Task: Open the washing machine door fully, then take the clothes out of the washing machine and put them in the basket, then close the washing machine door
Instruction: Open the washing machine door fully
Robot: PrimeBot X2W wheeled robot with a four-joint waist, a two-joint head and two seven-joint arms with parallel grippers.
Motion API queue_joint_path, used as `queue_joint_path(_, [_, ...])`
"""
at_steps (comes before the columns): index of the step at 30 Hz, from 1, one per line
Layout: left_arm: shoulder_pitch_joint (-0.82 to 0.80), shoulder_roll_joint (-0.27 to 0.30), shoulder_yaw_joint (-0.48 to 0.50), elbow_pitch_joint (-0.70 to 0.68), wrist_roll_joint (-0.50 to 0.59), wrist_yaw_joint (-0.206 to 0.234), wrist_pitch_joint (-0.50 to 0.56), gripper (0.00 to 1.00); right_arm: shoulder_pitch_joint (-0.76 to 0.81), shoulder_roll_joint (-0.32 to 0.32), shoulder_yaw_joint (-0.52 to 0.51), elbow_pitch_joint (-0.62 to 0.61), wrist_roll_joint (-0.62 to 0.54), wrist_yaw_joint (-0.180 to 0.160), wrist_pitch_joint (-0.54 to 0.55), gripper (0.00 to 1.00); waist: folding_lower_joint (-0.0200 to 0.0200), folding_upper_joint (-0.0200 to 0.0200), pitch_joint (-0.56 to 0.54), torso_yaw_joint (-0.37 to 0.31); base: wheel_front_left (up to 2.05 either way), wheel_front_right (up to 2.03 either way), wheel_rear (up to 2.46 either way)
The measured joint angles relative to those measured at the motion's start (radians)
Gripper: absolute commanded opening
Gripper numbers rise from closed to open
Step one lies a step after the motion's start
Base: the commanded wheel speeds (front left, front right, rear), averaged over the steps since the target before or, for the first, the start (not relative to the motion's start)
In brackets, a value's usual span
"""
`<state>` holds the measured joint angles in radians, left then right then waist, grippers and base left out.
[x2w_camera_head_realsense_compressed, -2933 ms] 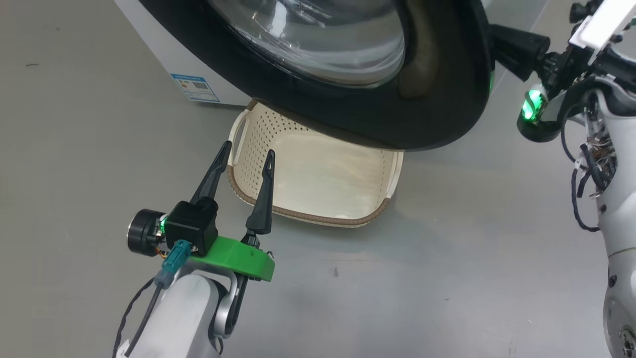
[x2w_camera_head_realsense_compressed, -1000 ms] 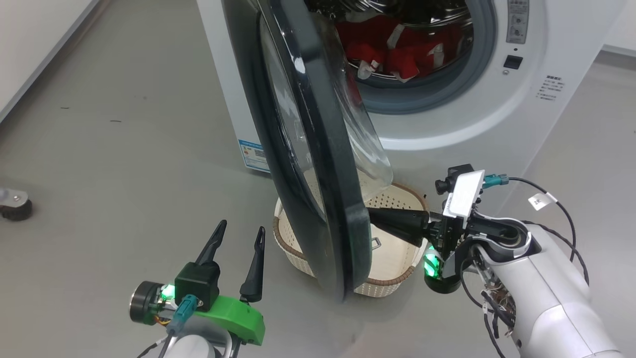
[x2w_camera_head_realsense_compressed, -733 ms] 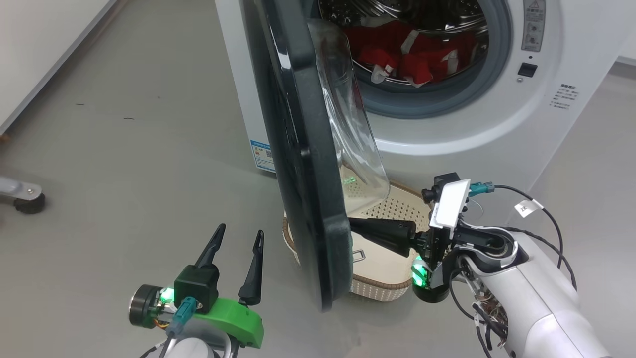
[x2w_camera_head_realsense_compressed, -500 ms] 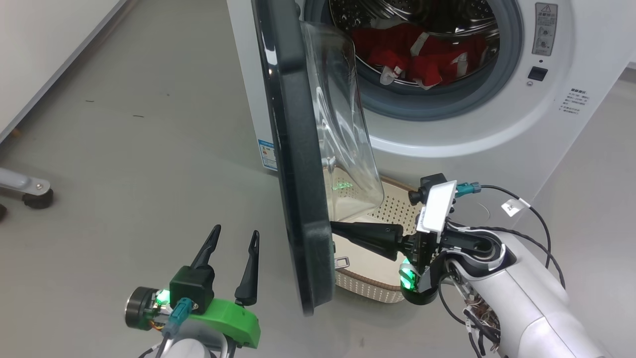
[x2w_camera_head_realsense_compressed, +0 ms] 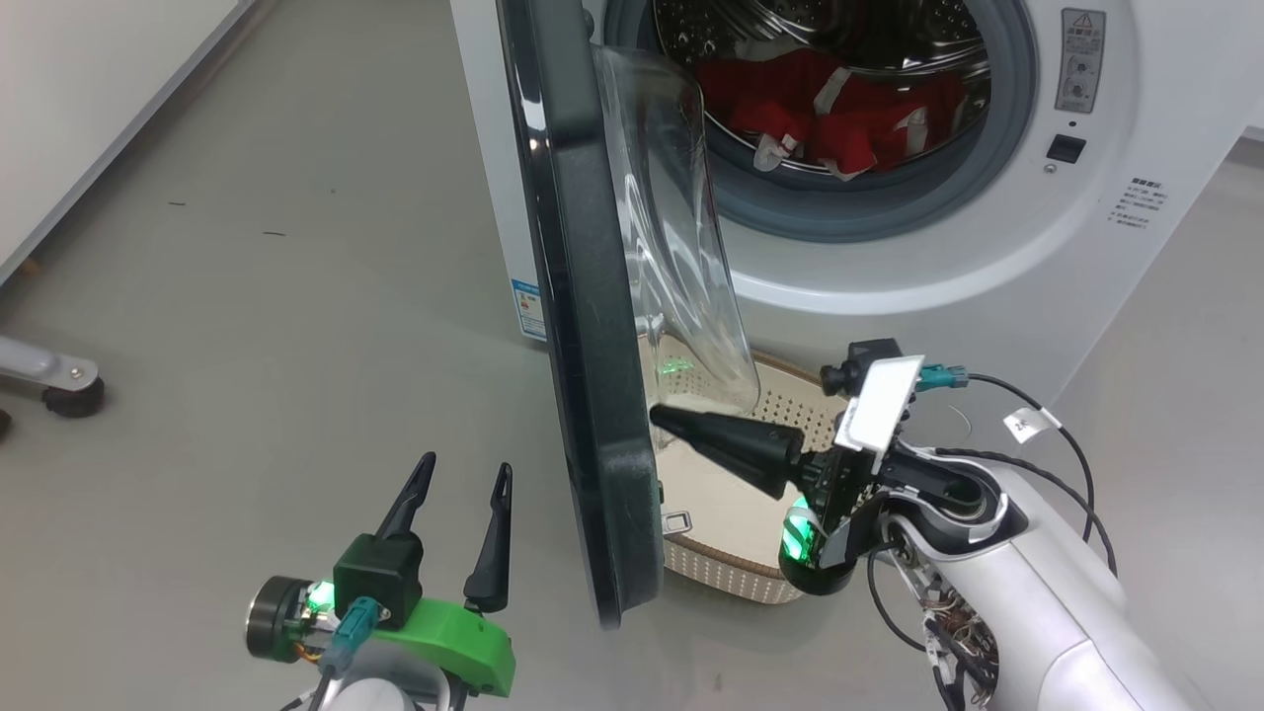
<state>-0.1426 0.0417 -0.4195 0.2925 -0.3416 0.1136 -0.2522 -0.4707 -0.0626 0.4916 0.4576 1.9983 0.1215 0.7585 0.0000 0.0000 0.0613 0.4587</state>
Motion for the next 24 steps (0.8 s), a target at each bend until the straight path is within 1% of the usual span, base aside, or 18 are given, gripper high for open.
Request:
queue_joint_path(4, [0.0,0.0,0.002,-0.001,0.0,0.0,0.0,1.0,0.019,0.001,-0.039,-0.037,0.017,0.0,-0.032,0.0,0.0,0.0,-0.001,-0.004,0.0,0.0,0.0])
queue_joint_path(7, [0.001,0.0,0.007,-0.005,0.0,0.0,0.0,1.0,0.052,0.001,-0.096,-0.089,0.022,0.0,-0.08,0.0,0.0,0.0,-0.001,-0.01,0.0,0.0,0.0])
queue_joint_path(9, [0.002,0.0,0.007,-0.005,0.0,0.0,0.0,1.0,0.06,0.001,-0.111,-0.101,0.021,0.0,-0.093,0.0,0.0,0.0001,-0.001,-0.012,0.0,0.0,0.0])
queue_joint_path(10, [0.005,0.0,0.009,-0.005,0.0,0.0,0.0,1.0,0.079,0.001,-0.147,-0.129,0.009,0.0,-0.123,0.0,0.0,0.0001,0.0,-0.015,0.0,0.0,0.0])
queue_joint_path(11, [0.005,0.0,0.009,-0.005,0.0,0.0,0.0,1.0,0.079,0.001,-0.147,-0.129,0.009,0.0,-0.123,0.0,0.0,0.0001,0.0,-0.015,0.0,0.0,0.0])
queue_joint_path(12, [0.005,0.0,0.009,-0.005,0.0,0.0,0.0,1.0,0.099,0.003,-0.19,-0.155,-0.018,0.0,-0.165,0.0,0.0,0.0,0.0,-0.017,0.0,0.0,0.0])
queue_joint_path(13, [0.005,0.0,0.009,-0.005,0.0,0.0,0.0,1.0,0.099,0.003,-0.19,-0.155,-0.018,0.0,-0.165,0.0,0.0,0.0,0.0,-0.017,0.0,0.0,0.0])
queue_joint_path(14, [0.006,0.0,0.009,-0.005,0.0,0.0,0.0,1.0,0.111,0.002,-0.212,-0.17,-0.035,0.0,-0.186,0.0,0.0,0.0,-0.001,-0.018,0.0,0.0,0.0])
queue_joint_path(15, [0.006,0.0,0.009,-0.005,0.0,0.0,0.0,1.0,0.123,0.003,-0.23,-0.18,-0.046,0.0,-0.207,0.26,0.0,0.0001,-0.002,-0.018,0.0,0.0,0.0])
queue_joint_path(16, [0.007,0.0,0.01,-0.005,0.0,0.0,0.0,1.0,0.138,0.002,-0.246,-0.192,-0.058,0.0,-0.229,0.97,0.0,0.0,-0.003,-0.019,0.0,0.0,0.0])
queue_joint_path(17, [0.008,0.0,0.01,-0.005,0.0,0.0,0.0,1.0,0.154,0.002,-0.259,-0.205,-0.075,0.0,-0.249,1.0,0.0,0.0001,-0.004,-0.02,0.0,0.0,0.0])
queue_joint_path(19, [0.011,0.0,0.011,-0.005,0.0,0.0,0.0,1.0,0.185,0.002,-0.286,-0.227,-0.117,0.0,-0.3,1.0,0.0,0.0,-0.005,-0.021,0.0,0.0,0.0])
queue_joint_path(24, [0.016,0.0,0.016,-0.004,0.0,0.0,0.0,1.0,0.249,-0.019,-0.349,-0.257,-0.266,0.0,-0.46,1.0,0.0,0.0001,-0.009,-0.025,0.0,0.0,0.0])
